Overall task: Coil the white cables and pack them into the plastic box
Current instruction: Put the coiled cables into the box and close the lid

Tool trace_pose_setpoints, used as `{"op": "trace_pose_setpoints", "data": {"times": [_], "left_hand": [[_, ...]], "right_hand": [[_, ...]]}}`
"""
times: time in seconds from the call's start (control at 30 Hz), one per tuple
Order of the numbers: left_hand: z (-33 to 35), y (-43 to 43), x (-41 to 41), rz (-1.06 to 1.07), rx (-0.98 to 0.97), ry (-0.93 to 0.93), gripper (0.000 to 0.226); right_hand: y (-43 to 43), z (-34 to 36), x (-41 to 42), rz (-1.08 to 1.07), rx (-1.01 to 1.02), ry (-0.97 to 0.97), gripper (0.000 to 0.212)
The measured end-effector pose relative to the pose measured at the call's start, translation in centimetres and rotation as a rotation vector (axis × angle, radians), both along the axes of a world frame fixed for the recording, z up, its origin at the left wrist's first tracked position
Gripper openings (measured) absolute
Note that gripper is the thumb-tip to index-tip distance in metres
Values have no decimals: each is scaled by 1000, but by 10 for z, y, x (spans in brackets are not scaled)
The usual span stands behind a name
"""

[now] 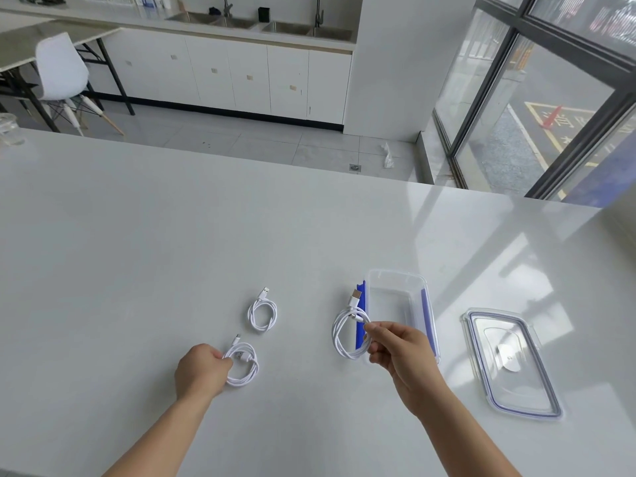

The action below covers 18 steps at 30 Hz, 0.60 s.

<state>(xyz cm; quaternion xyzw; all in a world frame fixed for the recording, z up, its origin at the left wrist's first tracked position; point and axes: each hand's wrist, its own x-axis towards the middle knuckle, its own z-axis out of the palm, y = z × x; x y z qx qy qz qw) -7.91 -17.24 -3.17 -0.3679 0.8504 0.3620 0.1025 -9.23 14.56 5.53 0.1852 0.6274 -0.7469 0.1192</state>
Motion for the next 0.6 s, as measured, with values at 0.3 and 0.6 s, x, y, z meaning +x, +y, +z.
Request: {"op": "trace_pose_setpoints", "data": {"times": [0.3,0.6], "left_hand": [[10,2,8,204,287,135,6],[39,19,-4,135,463,204,7]], "right_hand": [[-1,-4,-2,-7,6,-14,17],[11,3,-6,-107,56,0,12]]}}
